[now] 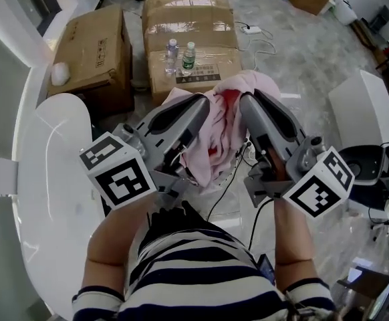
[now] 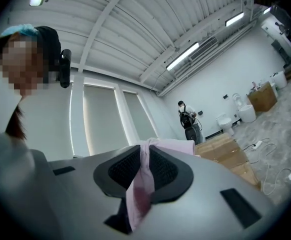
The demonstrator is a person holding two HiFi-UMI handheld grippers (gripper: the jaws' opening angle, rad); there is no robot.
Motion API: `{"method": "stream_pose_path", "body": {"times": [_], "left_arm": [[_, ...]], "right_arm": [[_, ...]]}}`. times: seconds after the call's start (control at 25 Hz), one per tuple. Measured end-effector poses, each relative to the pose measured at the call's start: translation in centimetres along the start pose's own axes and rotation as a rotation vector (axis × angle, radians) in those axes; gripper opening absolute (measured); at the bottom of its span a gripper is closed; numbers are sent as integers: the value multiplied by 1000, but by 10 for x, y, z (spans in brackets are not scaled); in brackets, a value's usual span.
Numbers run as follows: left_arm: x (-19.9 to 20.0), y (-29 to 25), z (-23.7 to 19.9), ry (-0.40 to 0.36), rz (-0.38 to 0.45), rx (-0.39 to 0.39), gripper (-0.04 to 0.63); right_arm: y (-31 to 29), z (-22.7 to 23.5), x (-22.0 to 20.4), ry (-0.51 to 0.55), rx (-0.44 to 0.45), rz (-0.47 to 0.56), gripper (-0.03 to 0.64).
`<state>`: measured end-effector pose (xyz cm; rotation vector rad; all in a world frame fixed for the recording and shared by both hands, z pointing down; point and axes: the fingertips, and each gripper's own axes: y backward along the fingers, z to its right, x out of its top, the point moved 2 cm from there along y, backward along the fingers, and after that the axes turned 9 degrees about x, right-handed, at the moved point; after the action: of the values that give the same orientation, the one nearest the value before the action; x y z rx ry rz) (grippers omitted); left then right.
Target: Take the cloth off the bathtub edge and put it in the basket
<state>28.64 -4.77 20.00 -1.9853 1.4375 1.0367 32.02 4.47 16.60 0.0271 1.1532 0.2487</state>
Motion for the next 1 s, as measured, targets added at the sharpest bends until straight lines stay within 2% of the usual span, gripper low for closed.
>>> {"method": "stream_pose_path", "body": {"times": [0.28,0.48,0.72,1.0], "left_arm": [[-22,-33,-29,44,-130,-64,28],[-58,-51,-58,86,-226,-45,28],[-100,-64,-90,100,-296,19,28],[-148,-67,-124,94,-356,82,28]], "right_arm": [[8,38,-17,-27,-168,5,72],[22,73,-48,-105,-250,-24,72],[37,107,-85,-204,-277,-68,72],[49,136,-131,-273,-290,-143,72]]}}
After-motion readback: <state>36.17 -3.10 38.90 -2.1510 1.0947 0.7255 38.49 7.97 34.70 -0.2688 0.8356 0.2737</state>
